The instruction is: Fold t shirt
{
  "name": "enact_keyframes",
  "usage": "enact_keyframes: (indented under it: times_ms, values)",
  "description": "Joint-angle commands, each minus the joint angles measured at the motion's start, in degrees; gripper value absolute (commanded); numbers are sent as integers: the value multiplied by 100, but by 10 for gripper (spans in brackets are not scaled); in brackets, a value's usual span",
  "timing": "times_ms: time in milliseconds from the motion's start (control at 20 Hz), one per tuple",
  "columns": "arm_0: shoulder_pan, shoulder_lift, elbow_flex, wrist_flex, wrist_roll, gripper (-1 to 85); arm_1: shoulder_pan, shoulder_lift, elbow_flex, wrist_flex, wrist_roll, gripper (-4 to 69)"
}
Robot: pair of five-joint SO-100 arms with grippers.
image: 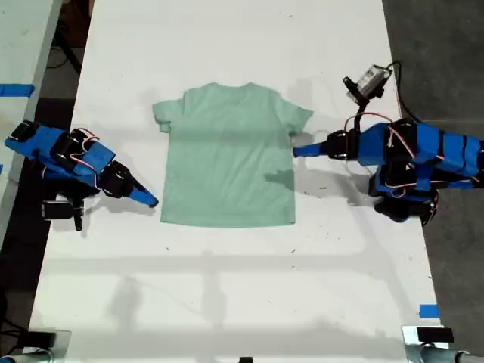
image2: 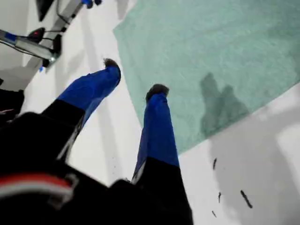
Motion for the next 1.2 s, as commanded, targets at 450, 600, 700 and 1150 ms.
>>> enact_keyframes:
  times_ms: [450, 600, 700, 1150]
  values:
    - [-53, 44, 246, -62, 35, 37, 3331, -5019, -3393, 1028, -1354, 246]
    - [-53, 44, 246, -62, 35, 37, 3744, -6346, -4192, 1090, -1600, 238]
    - [-53, 44, 246, -62, 35, 37, 3885, -7154, -4896, 1310, -1740, 238]
    - [-53, 44, 246, -62, 35, 37, 3999, -8446, -5827, 1626, -1670, 245]
